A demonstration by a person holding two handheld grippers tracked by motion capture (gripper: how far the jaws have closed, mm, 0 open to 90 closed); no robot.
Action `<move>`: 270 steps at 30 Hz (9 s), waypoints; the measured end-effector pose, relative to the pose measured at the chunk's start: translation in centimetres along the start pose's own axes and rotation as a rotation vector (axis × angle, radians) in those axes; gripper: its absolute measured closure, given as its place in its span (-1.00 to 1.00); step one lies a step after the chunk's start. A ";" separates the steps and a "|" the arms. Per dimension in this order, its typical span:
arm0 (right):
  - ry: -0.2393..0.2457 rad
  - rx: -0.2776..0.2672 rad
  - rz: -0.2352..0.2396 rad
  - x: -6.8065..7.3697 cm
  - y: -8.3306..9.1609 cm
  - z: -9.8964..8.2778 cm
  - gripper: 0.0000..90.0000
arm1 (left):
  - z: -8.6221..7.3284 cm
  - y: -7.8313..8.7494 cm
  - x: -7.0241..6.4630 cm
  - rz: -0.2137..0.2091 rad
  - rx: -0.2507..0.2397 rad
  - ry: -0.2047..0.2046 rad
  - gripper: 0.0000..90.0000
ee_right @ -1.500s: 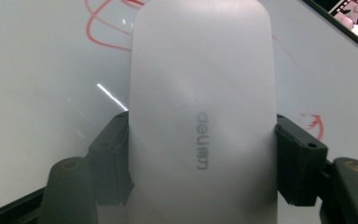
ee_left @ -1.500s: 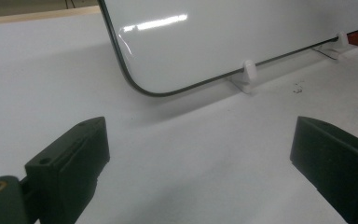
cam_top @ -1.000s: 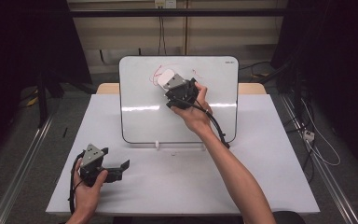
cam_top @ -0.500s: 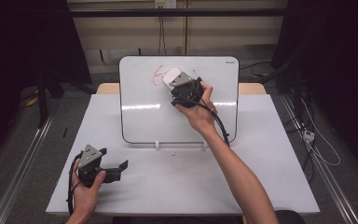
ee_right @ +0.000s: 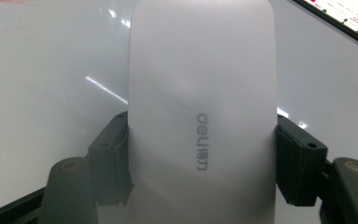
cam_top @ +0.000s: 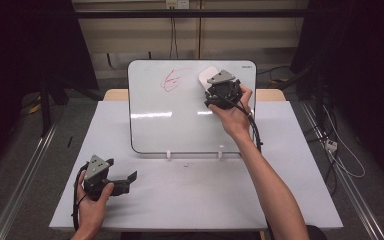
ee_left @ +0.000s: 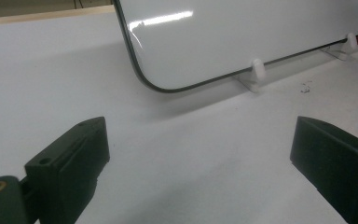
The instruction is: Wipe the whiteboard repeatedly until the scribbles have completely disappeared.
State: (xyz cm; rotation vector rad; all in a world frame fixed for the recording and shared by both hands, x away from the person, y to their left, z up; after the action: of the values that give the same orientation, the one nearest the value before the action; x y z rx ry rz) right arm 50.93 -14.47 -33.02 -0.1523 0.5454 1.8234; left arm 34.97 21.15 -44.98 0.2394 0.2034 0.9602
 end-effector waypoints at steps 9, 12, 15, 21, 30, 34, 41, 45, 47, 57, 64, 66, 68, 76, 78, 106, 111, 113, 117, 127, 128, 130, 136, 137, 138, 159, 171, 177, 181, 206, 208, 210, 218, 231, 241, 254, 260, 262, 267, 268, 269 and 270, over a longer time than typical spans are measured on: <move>-0.032 0.010 -0.028 -2.1 0.3 -0.2 -0.30 | 0.0 0.1 0.1 0.019 -0.003 0.002 -0.91; -0.047 0.009 -0.032 -2.7 0.3 -0.2 -0.30 | 0.0 0.1 0.2 0.022 -0.003 0.003 -0.91; -0.047 0.011 -0.045 -2.5 0.3 -0.2 -0.30 | 0.0 0.1 0.1 0.023 -0.005 0.001 -0.91; -0.068 0.003 -0.053 -2.4 0.1 0.0 -0.30 | 0.0 -0.1 0.0 0.013 0.003 -0.004 -0.91; -0.081 -0.002 -0.065 -2.2 0.1 0.0 -0.30 | 0.0 -0.3 -0.1 0.007 0.006 -0.007 -0.91; -0.070 -0.008 -0.058 -1.4 -0.1 0.3 -0.30 | 0.1 -0.3 -0.2 -0.001 0.010 -0.007 -0.91; -0.056 -0.017 -0.044 -0.1 -0.5 0.7 -0.30 | 0.1 -0.4 -0.2 -0.003 0.009 -0.005 -0.91; -0.051 -0.019 -0.045 0.3 -0.7 0.9 -0.30 | 0.1 -0.4 -0.2 -0.004 0.006 -0.003 -0.91; -0.054 -0.021 -0.037 0.5 -0.8 1.0 -0.30 | 0.1 -0.4 -0.2 -0.004 0.007 -0.006 -0.91; -0.030 -0.028 -0.024 1.7 -1.2 1.5 -0.30 | 0.1 -0.3 -0.2 -0.004 0.007 -0.005 -0.91; -0.008 -0.036 -0.003 3.0 -1.4 1.8 -0.30 | 0.1 -0.3 -0.2 -0.003 0.006 -0.006 -0.91; 0.003 -0.034 0.004 3.6 -1.6 2.0 -0.30 | 0.1 -0.3 -0.2 -0.002 0.007 -0.004 -0.91; 0.013 -0.037 0.012 4.1 -1.7 2.1 -0.30 | 0.1 -0.3 -0.2 -0.003 0.006 -0.004 -0.91; 0.051 -0.041 0.037 6.1 -2.1 2.5 -0.30 | 0.1 -0.2 -0.1 -0.004 0.005 -0.006 -0.91; 0.059 -0.042 0.043 6.6 -2.1 2.7 -0.30 | 0.1 -0.2 -0.1 -0.004 0.005 -0.006 -0.91; 0.143 -0.048 0.103 11.6 -2.6 3.1 -0.30 | 0.1 -0.3 -0.2 -0.006 0.004 -0.005 -0.91; 0.152 -0.047 0.106 12.0 -2.7 3.2 -0.30 | 0.1 -0.3 -0.2 -0.008 0.008 -0.009 -0.91; 0.150 -0.046 0.105 12.0 -2.7 3.2 -0.30 | 0.1 -0.3 -0.2 -0.008 0.007 -0.008 -0.91; 0.151 -0.038 0.111 12.0 -2.9 3.4 -0.30 | 0.1 -0.3 -0.2 -0.006 0.004 -0.008 -0.91; 0.136 -0.046 0.107 12.0 -3.2 3.9 -0.30 | 0.1 -0.3 -0.1 -0.007 0.004 -0.005 -0.91; 0.138 -0.047 0.105 11.9 -3.3 4.1 -0.30 | 0.1 -0.3 -0.1 -0.007 0.004 -0.008 -0.91; 0.136 -0.047 0.105 11.8 -3.4 4.3 -0.30 | 0.1 -0.2 -0.1 -0.009 0.007 -0.007 -0.91; 0.129 -0.045 0.103 11.6 -3.7 5.0 -0.30 | 0.1 -0.1 0.0 -0.007 0.003 -0.004 -0.91; 0.131 -0.045 0.101 11.5 -3.7 5.1 -0.30 | 0.1 -0.1 0.0 -0.007 0.002 -0.003 -0.91; 0.127 -0.046 0.104 11.4 -3.8 5.2 -0.30 | 0.1 -0.1 0.0 -0.005 0.000 -0.003 -0.91; 0.084 -0.051 0.066 9.1 -3.7 5.7 -0.30 | 0.0 0.2 0.1 0.000 0.001 0.000 -0.91; -0.003 -0.035 -0.012 4.3 -2.6 4.5 -0.30 | -0.1 0.1 0.0 0.001 0.007 -0.001 -0.91; -0.033 -0.032 -0.029 3.3 -2.2 4.1 -0.30 | -0.1 0.0 -0.1 0.002 0.009 -0.003 -0.91; -0.038 -0.029 -0.046 3.5 -2.4 4.1 -0.30 | 0.0 0.0 -0.2 -0.002 0.008 -0.009 -0.90; 0.157 -0.031 0.092 13.4 -3.0 3.9 -0.30 | 0.0 -0.1 -0.2 -0.004 0.007 -0.011 -0.91; 0.154 -0.029 0.092 13.6 -3.2 4.0 -0.30 | 0.0 -0.1 -0.2 -0.004 0.004 -0.013 -0.91; 0.157 -0.028 0.097 13.8 -3.2 4.1 -0.30 | 0.0 -0.1 -0.2 -0.005 0.008 -0.011 -0.91; 0.141 -0.031 0.092 14.0 -3.6 4.8 -0.30 | 0.0 -0.1 -0.2 -0.004 0.007 -0.012 -0.91; 0.128 -0.024 0.078 13.5 -4.3 6.0 -0.30 | 0.1 0.1 0.0 -0.004 0.001 -0.008 -0.91; 0.071 -0.002 0.028 11.0 -4.0 6.2 -0.30 | 0.0 0.2 0.0 -0.002 -0.001 -0.005 -0.91; -0.050 0.013 -0.041 6.3 -3.1 5.2 -0.30 | 0.0 0.2 0.0 0.001 0.002 -0.003 -0.91; -0.081 0.013 -0.062 4.7 -2.7 4.6 -0.30 | 0.0 0.3 0.0 0.003 0.000 -0.005 -0.91; -0.088 0.011 -0.066 4.1 -2.5 4.4 -0.30 | 0.0 0.3 0.1 0.006 -0.001 -0.005 -0.91; -0.111 0.011 -0.084 2.7 -1.8 3.5 -0.30 | -0.1 0.2 0.0 0.003 0.007 -0.005 -0.91; -0.118 0.009 -0.087 2.4 -1.7 3.3 -0.30 | -0.1 0.2 0.0 0.003 0.004 -0.005 -0.91; -0.124 0.012 -0.090 2.2 -1.6 3.1 -0.30 | -0.1 0.2 0.0 0.002 0.003 -0.004 -0.91; -0.127 0.010 -0.092 2.0 -1.5 3.0 -0.30 | -0.1 0.2 0.0 0.005 0.003 -0.005 -0.91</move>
State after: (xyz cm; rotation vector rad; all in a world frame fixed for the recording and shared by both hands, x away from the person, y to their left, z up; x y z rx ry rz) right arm 52.18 -11.13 -31.56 -0.0530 0.4512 1.7277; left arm 34.76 21.27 -45.03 0.2454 0.2001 0.9639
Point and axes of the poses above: each handheld gripper's, and its own axes: y roughly backward along the jaws, z roughly out of its top, x roughly to its left, the point moved 3 cm from there along -y, roughly forward along the jaws, and after that the axes turned 12 degrees about -x, right-handed, at the moved point
